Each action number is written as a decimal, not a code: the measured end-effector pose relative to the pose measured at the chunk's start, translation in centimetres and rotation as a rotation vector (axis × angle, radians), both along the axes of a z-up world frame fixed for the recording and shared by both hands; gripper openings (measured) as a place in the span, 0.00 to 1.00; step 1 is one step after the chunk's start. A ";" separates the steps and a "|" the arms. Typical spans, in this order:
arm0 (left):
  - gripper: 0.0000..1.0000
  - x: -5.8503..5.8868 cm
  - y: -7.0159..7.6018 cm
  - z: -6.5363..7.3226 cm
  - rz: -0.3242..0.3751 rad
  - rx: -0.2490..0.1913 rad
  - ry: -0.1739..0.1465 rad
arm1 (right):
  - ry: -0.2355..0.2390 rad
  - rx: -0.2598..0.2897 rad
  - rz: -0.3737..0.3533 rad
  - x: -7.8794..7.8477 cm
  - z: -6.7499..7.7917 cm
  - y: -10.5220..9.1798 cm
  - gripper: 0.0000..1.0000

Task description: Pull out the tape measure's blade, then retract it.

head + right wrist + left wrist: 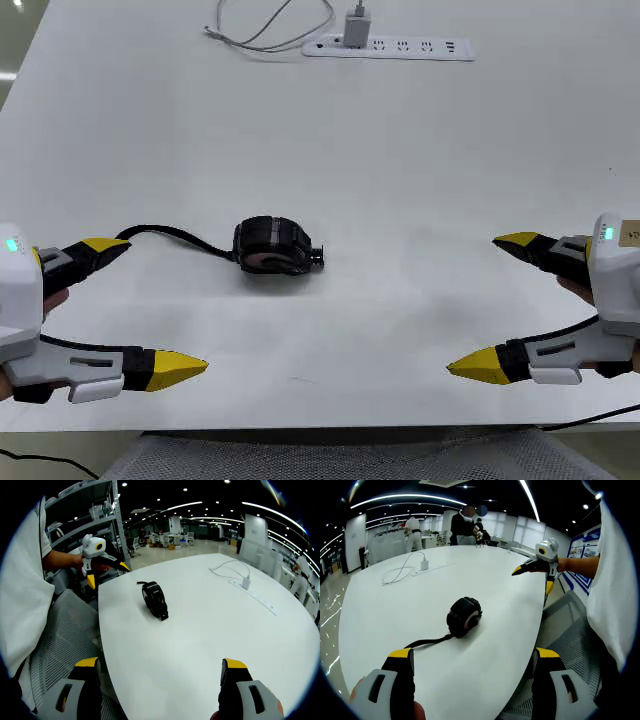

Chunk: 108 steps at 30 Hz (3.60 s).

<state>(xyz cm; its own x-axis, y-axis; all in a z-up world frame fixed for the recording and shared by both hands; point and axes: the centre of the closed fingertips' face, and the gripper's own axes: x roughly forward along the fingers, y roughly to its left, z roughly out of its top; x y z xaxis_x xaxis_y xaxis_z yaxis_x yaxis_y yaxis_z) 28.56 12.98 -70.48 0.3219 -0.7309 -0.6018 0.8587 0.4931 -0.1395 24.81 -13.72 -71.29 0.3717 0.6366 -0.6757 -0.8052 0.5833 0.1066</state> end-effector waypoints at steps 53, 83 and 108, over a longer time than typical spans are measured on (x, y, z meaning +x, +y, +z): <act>0.96 1.2 -1.8 0.0 -0.058 0.009 -0.020 | 0.001 -0.009 0.011 0.1 -0.1 -0.3 0.94; 0.92 4.1 -6.2 -0.7 -0.208 0.020 -0.052 | -0.005 -0.020 0.070 2.6 -0.5 0.5 0.91; 0.76 5.5 -7.4 -4.2 -0.328 0.148 0.017 | 0.013 -0.051 0.174 4.7 -2.1 2.4 0.90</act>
